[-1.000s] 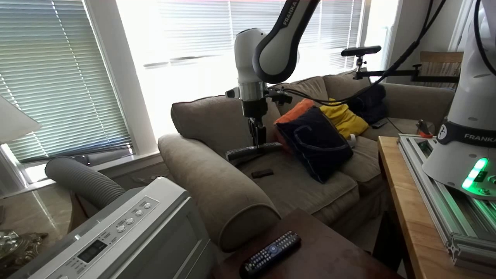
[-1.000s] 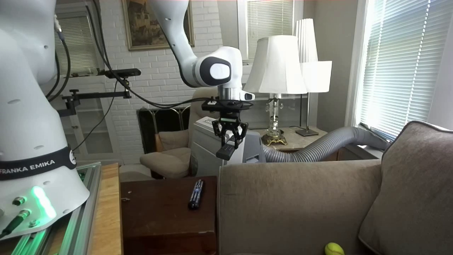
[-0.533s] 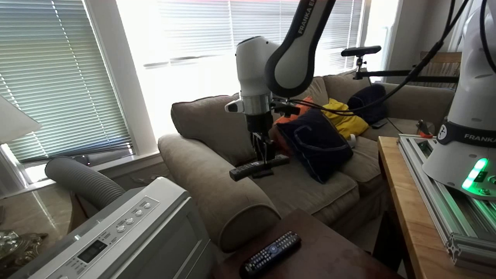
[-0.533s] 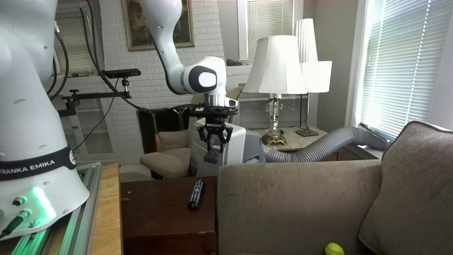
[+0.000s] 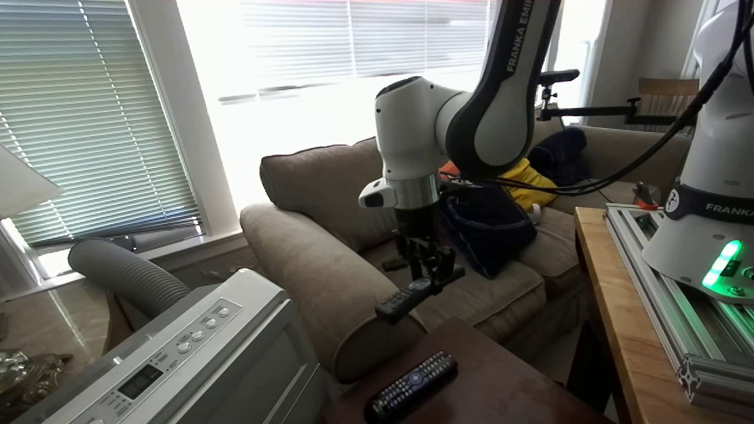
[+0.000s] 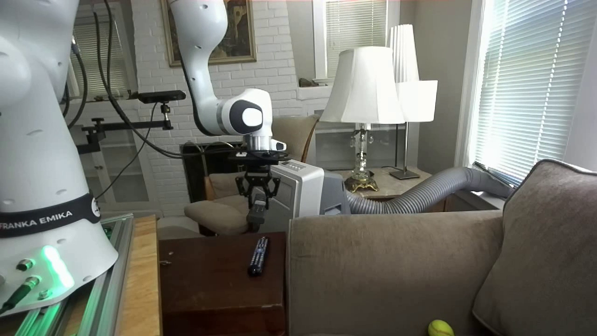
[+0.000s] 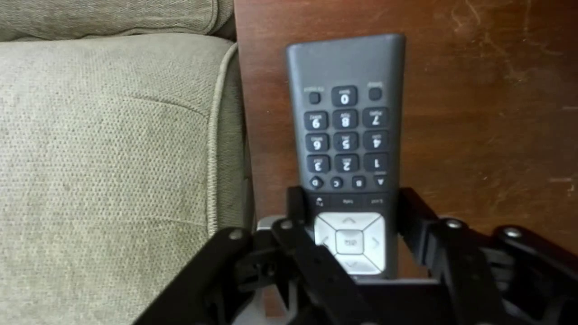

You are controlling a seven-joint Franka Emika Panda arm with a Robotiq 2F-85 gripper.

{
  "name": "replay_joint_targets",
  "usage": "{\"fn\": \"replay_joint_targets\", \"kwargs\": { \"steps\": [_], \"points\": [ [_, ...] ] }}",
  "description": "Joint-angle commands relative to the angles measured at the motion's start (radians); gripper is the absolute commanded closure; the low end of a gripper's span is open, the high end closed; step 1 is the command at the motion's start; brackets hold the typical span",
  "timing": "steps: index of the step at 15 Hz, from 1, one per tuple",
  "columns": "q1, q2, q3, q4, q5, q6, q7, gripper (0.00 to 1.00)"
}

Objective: Put the remote on the table

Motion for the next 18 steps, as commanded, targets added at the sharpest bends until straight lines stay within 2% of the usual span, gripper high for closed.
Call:
{"fn": "replay_joint_targets", "kwargs": {
  "steps": [1, 8, 12, 13, 14, 15, 18],
  "points": [
    [0.029, 0.009, 0.006, -0.052, -0.044, 0.045, 0.031, 0.71],
    [0.143, 0.126, -0.026, -0.064, -0.070, 0.139, 0.155, 0.71],
    [0.289, 0.204, -0.127, -0.054, -0.099, 0.235, 0.285, 0.71],
    [0.278, 0.225, -0.108, -0.047, -0.086, 0.231, 0.272, 0.71],
    [0.238, 0.227, -0.066, -0.042, -0.064, 0.203, 0.243, 0.71],
    [0.250, 0.206, -0.080, -0.054, -0.074, 0.199, 0.244, 0.46],
    [0.244, 0.226, -0.070, -0.049, -0.072, 0.200, 0.244, 0.46]
  ]
}}
